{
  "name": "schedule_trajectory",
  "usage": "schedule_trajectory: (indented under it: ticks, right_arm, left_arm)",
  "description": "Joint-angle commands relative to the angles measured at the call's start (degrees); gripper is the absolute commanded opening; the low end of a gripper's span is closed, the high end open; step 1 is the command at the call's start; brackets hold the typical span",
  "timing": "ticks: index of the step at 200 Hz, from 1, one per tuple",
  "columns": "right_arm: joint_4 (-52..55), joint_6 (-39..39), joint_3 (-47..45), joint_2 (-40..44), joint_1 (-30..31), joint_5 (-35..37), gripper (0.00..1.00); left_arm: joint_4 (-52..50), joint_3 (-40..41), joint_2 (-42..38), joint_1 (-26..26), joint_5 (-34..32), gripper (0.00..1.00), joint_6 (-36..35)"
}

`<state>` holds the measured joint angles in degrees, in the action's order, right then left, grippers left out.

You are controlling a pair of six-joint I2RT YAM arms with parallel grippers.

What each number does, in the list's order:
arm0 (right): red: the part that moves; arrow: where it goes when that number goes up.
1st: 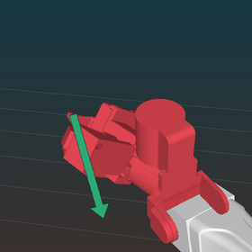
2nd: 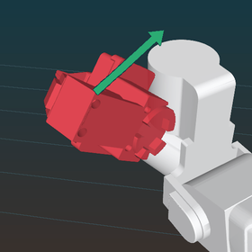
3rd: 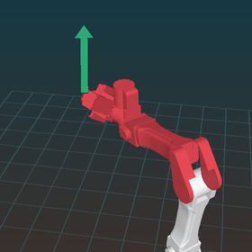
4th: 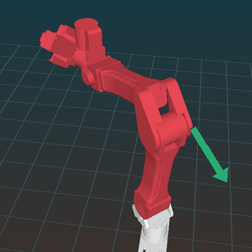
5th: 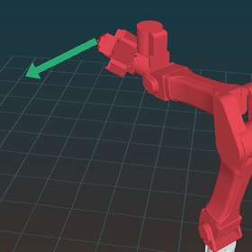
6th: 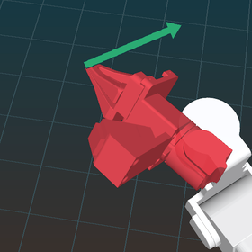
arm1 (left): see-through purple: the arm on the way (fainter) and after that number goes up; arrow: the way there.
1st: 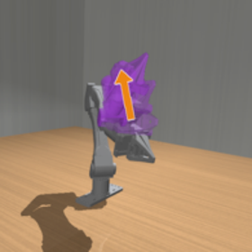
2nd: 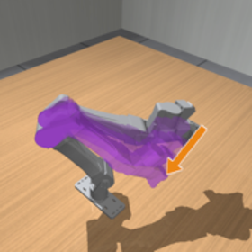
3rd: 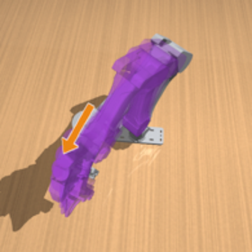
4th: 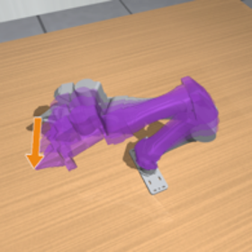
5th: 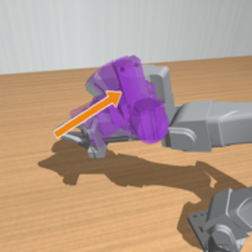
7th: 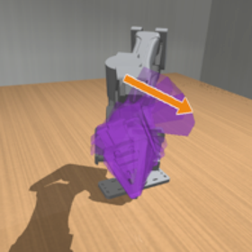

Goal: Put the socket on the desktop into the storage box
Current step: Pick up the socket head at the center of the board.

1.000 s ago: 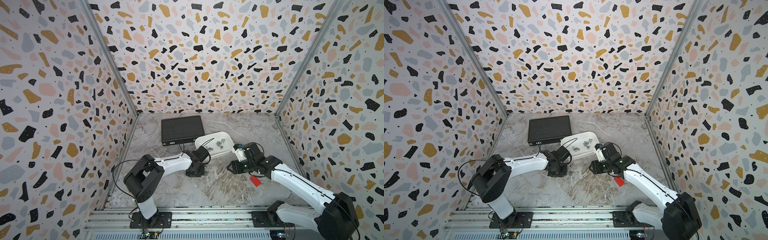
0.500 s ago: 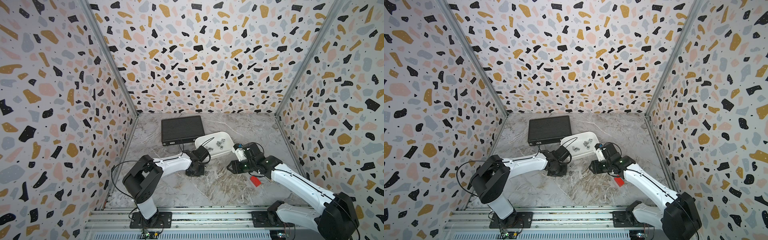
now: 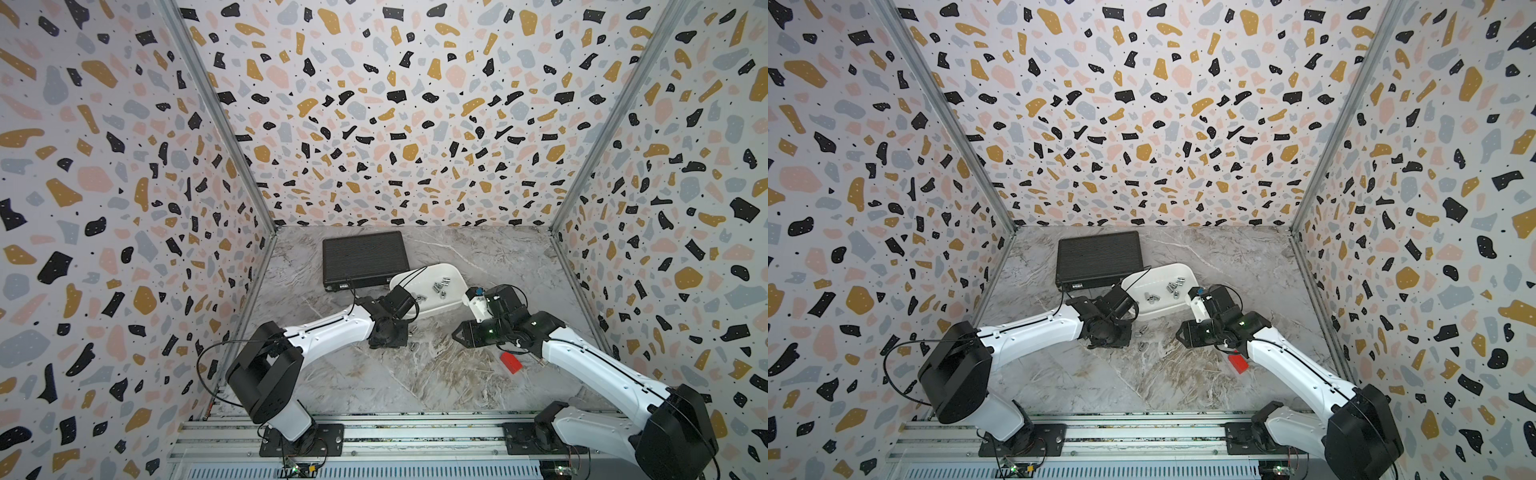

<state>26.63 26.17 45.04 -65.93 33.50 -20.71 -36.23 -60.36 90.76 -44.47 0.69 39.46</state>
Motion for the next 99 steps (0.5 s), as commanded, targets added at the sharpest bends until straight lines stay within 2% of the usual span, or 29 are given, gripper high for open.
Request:
schedule_trajectory:
  ticks: [1,99]
  right_arm:
    - [-0.79,0.63,1.8,0.21,0.15,-1.65,0.44]
    - [0.49,0.98,3.92,0.75,-1.67,-0.72,0.44]
  left_arm:
    - [-1.17,-4.52,-0.64,-0.36,-0.75,0.03,-2.15]
    - [-3.5,-22.51,9.96,0.69,0.95,0.02,-7.74]
